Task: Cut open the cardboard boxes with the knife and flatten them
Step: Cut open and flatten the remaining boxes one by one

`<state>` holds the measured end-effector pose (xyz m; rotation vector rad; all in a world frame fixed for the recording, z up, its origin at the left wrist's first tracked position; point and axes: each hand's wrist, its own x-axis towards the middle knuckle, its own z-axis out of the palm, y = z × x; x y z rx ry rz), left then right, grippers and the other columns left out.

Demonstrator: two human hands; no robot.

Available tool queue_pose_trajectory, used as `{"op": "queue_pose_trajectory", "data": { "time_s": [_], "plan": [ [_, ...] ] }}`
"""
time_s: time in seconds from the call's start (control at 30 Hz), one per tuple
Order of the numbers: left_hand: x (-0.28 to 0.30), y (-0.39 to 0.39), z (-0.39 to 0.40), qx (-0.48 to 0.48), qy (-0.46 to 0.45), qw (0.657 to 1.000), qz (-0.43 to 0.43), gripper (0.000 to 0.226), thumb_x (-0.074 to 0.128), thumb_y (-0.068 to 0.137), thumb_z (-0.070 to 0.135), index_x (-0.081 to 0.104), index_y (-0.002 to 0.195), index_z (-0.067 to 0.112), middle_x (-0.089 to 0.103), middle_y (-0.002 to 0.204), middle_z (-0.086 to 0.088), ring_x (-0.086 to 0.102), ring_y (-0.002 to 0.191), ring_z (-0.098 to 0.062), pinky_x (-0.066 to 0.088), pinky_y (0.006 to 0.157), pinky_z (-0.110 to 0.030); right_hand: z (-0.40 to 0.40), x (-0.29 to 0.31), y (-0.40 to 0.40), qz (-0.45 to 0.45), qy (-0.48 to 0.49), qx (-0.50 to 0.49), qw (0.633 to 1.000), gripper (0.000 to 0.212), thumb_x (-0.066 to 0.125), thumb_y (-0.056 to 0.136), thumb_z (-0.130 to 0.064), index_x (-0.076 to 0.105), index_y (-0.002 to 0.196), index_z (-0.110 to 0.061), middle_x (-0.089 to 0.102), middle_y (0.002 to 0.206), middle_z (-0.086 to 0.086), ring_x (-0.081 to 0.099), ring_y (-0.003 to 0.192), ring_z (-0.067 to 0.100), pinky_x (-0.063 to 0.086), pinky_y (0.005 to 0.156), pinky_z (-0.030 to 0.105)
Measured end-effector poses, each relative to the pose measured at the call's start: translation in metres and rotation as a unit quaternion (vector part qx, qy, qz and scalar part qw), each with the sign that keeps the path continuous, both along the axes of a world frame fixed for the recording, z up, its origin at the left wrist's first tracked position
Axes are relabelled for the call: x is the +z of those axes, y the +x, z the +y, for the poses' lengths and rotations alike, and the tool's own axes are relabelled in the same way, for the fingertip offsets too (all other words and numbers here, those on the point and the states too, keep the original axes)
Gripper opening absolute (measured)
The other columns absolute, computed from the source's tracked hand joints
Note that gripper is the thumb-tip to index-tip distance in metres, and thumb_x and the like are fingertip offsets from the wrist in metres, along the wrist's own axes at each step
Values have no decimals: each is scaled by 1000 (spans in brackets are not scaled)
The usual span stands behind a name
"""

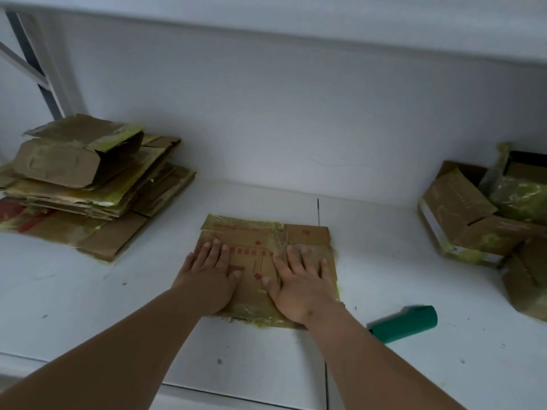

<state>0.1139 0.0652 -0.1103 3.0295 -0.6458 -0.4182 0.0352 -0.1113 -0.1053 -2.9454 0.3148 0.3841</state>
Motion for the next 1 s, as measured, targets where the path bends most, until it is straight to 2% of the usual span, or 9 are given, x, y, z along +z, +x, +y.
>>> {"op": "queue_pose_trajectory", "data": {
  "time_s": [0.13,0.27,0.43,0.5,0.57,0.67,0.77,0.87,1.0],
  "plan": [
    [1,-3,11,-21,-14,1000,-2,60,10,105,42,-13,155,18,-20,162,1,-16,149,-14,-7,121,-35,-9,11,1,-53,58,-46,996,56,16,103,-52,13,157,-38,-5,166,-6,-12,152,22,-12,120,51],
    [2,-5,22,-26,-22,999,8,60,11,105,42,-11,156,18,-18,162,2,-15,149,-14,-5,122,-36,-15,7,-9,-111,62,-226,966,62,38,99,-43,23,155,-23,2,166,9,3,152,31,6,122,52],
    [6,-12,25,26,-24,999,24,62,12,103,47,-12,155,24,-19,162,4,-17,149,-20,-2,122,-47,-14,19,-10,-147,152,-293,932,54,54,90,-33,40,141,-21,44,141,12,45,125,36,39,104,43],
    [6,-11,26,43,-29,998,31,62,14,103,50,-11,155,28,-20,162,4,-17,149,-23,1,121,-51,-19,30,-9,-202,215,-335,894,59,56,84,-20,40,141,-20,46,134,15,51,117,39,45,99,44],
    [5,-6,28,53,-49,997,33,62,18,102,50,-5,156,30,-15,163,3,-13,150,-26,3,121,-54,-31,38,-8,-240,319,-407,822,61,57,85,-12,40,143,-13,46,135,17,53,115,39,49,92,41],
    [9,-2,30,80,-76,993,44,59,23,101,48,5,156,33,-2,165,2,2,151,-27,13,120,-55,-49,42,-7,-225,452,-452,735,28,63,84,-11,60,110,-1,63,117,16,63,101,35,56,87,44],
    [21,-4,30,98,-68,992,49,56,18,103,48,9,156,34,10,163,3,19,147,-24,26,117,-51,-49,41,-7,-198,517,-434,711,23,64,77,-9,63,99,-3,69,98,17,68,90,37,57,84,57],
    [36,-13,32,112,-84,990,20,51,26,103,47,26,152,33,31,155,4,37,137,-22,35,112,-46,-46,41,-6,-222,549,-403,698,43,64,68,-13,60,111,-8,70,101,14,69,89,36,58,81,57],
    [51,-25,33,110,-161,980,-32,43,30,100,53,41,139,39,50,139,7,51,122,-19,45,102,-43,-35,41,1,-292,591,-378,650,28,65,81,-6,53,102,-19,68,104,10,69,92,33,58,83,54]
  ]
}}
